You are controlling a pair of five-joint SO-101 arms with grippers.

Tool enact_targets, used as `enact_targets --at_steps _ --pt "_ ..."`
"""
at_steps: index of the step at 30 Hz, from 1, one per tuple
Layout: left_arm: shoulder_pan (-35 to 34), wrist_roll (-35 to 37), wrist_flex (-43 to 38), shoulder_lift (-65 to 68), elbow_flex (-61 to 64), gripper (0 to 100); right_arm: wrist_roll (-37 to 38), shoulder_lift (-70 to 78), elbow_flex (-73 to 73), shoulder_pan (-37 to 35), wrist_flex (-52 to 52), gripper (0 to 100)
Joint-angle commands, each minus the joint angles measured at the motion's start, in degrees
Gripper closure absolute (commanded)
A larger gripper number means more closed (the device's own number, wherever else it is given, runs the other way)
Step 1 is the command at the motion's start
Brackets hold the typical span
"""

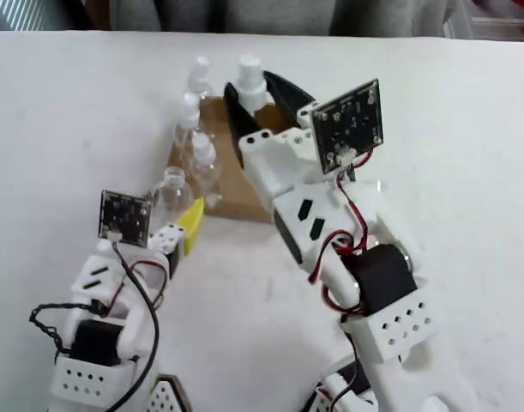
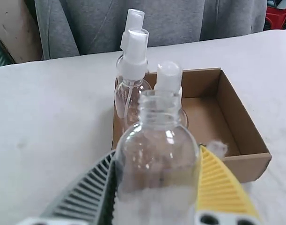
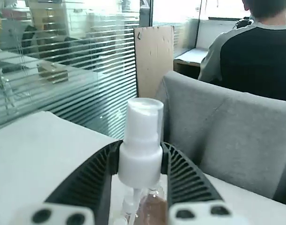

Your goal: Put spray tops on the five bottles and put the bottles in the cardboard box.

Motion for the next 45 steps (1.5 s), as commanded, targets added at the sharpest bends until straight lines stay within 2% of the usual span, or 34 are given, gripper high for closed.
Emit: enact_targets --at_steps 1,5,13,19,27,31,45 --pt "0.7 0.6 -1.4 -4.4 0.9 83 -7.6 1.3 -5.5 -1.2 -2.9 98.1" --pt "0.7 0.5 -1.4 -9.5 3.7 83 -13.4 5.8 -8.2 -2.1 -5.7 98.1" --pt "0.7 0.5 -1.3 -14.0 6.3 83 -13.7 12.0 -8.4 -3.4 -15.4 98.1" --pt "0.7 0.4 -1.4 -14.0 6.6 83 -13.8 12.4 -8.4 -6.6 -15.3 98.1" --pt "0.7 0.4 -1.4 -14.0 6.6 83 -14.2 12.5 -8.0 -6.6 -12.6 98.1" --pt "0.7 0.4 -1.4 -14.0 6.7 83 -17.6 12.6 -8.0 -6.6 -11.2 98.1" --pt "0.7 0.3 -1.4 -13.9 6.7 83 -18.2 12.7 -3.0 -7.5 -11.8 98.2"
